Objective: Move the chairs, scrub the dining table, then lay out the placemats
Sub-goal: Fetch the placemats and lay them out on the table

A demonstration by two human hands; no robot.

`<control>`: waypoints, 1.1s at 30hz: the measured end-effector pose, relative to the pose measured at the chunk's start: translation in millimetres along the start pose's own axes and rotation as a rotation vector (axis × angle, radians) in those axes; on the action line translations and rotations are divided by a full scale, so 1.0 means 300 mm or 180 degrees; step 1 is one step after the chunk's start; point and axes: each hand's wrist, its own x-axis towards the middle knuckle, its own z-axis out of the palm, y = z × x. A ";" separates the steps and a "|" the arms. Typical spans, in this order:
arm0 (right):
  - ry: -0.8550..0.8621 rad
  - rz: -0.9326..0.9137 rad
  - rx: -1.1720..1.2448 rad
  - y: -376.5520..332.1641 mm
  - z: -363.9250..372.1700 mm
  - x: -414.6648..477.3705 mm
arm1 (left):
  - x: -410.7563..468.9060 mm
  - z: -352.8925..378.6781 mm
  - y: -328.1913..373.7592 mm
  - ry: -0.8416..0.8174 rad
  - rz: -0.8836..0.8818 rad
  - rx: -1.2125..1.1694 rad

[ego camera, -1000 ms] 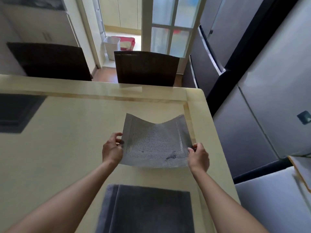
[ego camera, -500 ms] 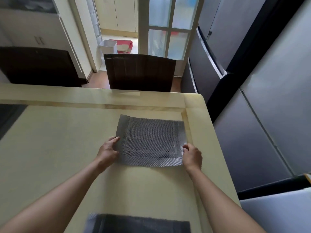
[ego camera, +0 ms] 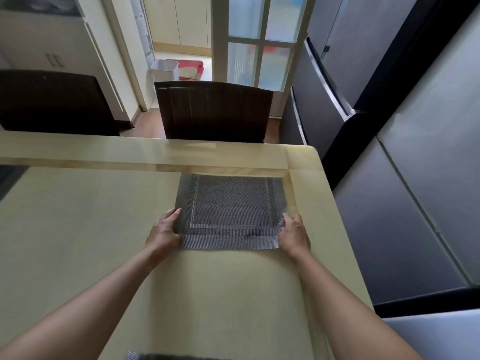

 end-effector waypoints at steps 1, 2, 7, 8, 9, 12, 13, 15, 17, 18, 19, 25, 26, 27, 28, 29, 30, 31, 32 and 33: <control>-0.0023 0.0027 -0.0005 0.000 -0.003 0.004 | 0.002 0.002 0.000 0.0006 -0.0002 0.0029; -0.0042 0.0056 -0.0006 0.002 -0.004 0.007 | 0.005 0.005 -0.001 0.0018 0.0008 0.0060; -0.0002 0.0139 -0.0012 0.005 0.003 0.013 | 0.016 0.011 -0.010 0.0031 0.0030 0.0143; 0.0008 0.0143 -0.0015 0.005 0.006 0.013 | 0.019 0.011 -0.013 0.0029 0.0026 0.0148; 0.0017 0.0146 -0.0016 0.006 0.007 0.012 | 0.021 0.012 -0.017 0.0026 0.0023 0.0146; 0.0038 0.0158 -0.0034 0.010 0.009 0.013 | 0.027 0.014 -0.022 0.0021 0.0008 0.0139; 0.0040 0.0166 -0.0033 0.009 0.009 0.014 | 0.027 0.014 -0.024 0.0023 -0.0001 0.0137; 0.0051 0.0168 -0.0023 0.009 0.011 0.014 | 0.028 0.015 -0.026 0.0022 -0.0002 0.0141; 0.0073 0.0170 -0.0015 0.007 0.012 0.014 | 0.029 0.015 -0.029 0.0019 0.0008 0.0132; 0.0083 0.0170 -0.0013 0.007 0.013 0.014 | 0.030 0.015 -0.031 0.0016 0.0009 0.0124; 0.0092 0.0167 -0.0014 0.007 0.013 0.013 | 0.031 0.015 -0.033 0.0013 0.0006 0.0116; 0.0083 0.0143 0.0024 0.005 0.009 0.006 | 0.039 0.020 -0.039 0.0032 0.0019 0.0093; 0.0124 0.0156 0.0054 0.005 0.006 -0.001 | 0.034 0.019 -0.035 0.0048 0.0002 0.0093; 0.0227 0.0144 0.0056 0.005 0.003 -0.011 | 0.024 0.015 -0.028 0.0095 -0.0009 0.0152; 0.0374 0.0083 -0.0005 0.006 0.001 -0.028 | 0.006 0.013 -0.018 0.0186 0.0015 0.0311; 0.0553 -0.0037 -0.0144 0.006 0.002 -0.049 | -0.019 0.012 -0.007 0.0320 0.0117 0.0550; 0.0702 -0.0204 -0.0331 0.008 0.005 -0.070 | -0.046 0.017 0.002 0.0460 0.0305 0.0792; 0.0777 -0.0383 -0.0514 0.010 0.013 -0.092 | -0.078 0.024 0.008 0.0565 0.0522 0.0967; 0.0798 -0.0542 -0.0658 0.011 0.022 -0.108 | -0.103 0.034 0.012 0.0597 0.0708 0.1075; 0.0756 -0.0666 -0.0766 0.013 0.034 -0.121 | -0.125 0.046 0.014 0.0561 0.0827 0.1164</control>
